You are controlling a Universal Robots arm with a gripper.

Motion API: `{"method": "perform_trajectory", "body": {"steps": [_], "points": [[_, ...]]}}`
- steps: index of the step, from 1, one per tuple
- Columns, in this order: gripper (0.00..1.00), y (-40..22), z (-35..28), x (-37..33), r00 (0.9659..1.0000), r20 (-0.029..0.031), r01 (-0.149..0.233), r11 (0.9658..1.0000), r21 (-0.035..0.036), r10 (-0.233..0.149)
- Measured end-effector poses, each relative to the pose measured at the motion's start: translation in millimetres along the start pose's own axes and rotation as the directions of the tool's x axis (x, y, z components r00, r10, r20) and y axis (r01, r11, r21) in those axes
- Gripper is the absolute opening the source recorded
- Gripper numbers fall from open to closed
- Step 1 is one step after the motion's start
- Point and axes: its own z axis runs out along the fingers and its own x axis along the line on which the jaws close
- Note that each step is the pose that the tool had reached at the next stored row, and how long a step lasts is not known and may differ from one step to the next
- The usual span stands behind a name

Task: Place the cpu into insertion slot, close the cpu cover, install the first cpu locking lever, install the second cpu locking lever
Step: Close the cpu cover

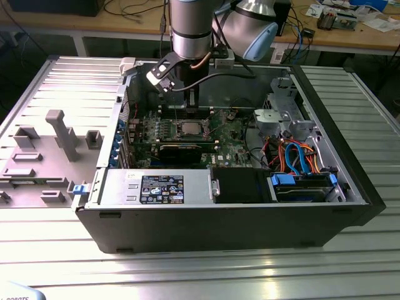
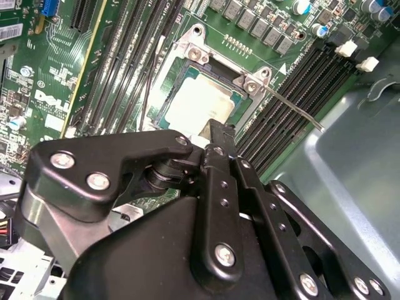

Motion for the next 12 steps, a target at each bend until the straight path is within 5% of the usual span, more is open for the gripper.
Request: {"method": "perform_trajectory", "body": {"steps": [12], "points": [[0.11,0.4,-10.8,0.3,1.0000,-0.0002,0.000,1.0000,-0.0002,0.000]]}}
